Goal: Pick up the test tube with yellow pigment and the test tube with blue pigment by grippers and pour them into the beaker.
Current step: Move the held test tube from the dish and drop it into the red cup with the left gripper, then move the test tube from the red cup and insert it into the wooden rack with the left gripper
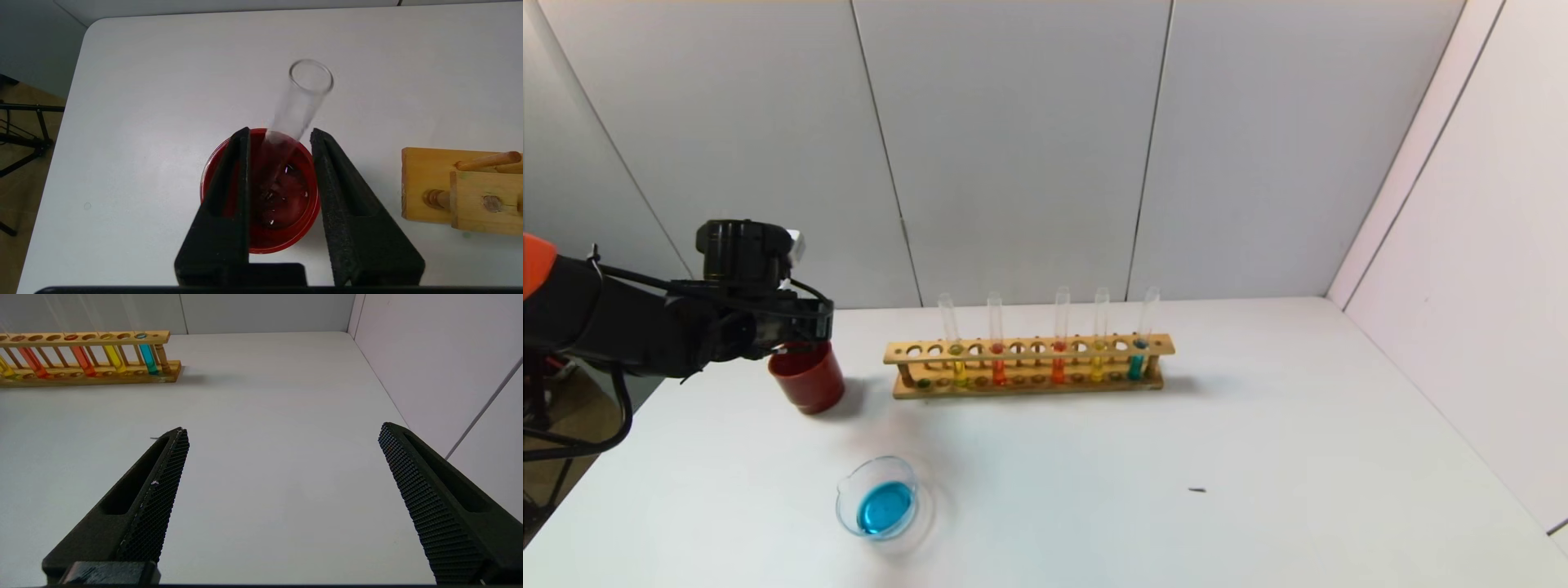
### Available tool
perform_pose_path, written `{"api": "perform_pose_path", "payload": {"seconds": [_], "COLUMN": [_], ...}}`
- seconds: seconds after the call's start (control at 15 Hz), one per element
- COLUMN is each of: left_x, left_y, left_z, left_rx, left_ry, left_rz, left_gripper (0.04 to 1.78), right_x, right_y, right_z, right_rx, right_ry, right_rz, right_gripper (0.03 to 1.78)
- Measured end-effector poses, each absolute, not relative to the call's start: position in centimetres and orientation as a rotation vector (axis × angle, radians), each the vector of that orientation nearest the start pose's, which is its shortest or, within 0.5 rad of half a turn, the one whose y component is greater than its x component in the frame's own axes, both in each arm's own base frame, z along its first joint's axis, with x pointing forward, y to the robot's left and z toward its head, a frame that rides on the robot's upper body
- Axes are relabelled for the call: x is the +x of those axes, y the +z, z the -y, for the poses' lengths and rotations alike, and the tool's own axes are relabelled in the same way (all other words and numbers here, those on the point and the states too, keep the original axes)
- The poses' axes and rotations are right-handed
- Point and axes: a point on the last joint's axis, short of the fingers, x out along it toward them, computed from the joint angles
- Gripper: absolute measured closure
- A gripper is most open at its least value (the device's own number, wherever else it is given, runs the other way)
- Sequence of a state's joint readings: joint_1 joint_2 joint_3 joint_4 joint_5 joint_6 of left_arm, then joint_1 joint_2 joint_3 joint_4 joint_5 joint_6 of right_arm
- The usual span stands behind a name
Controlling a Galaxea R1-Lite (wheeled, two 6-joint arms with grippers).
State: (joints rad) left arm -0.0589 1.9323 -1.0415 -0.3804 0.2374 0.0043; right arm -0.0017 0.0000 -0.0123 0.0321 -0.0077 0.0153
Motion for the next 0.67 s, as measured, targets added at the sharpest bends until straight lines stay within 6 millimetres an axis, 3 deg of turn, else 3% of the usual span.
{"api": "perform_pose_path", "payload": {"seconds": [0.4, 0.67], "left_x": [35.1, 32.4], "left_y": [15.5, 16.9], "left_z": [1.6, 1.9], "left_rx": [0.078, 0.070], "left_ry": [0.170, 0.154], "left_rz": [-0.481, -0.458], "left_gripper": [0.31, 0.08], "right_x": [-2.4, -2.4], "right_y": [7.5, 7.5], "right_z": [0.0, 0.0], "right_rx": [0.015, 0.015], "right_ry": [-0.010, -0.009], "right_rz": [-0.020, -0.021], "right_gripper": [0.11, 0.11]}}
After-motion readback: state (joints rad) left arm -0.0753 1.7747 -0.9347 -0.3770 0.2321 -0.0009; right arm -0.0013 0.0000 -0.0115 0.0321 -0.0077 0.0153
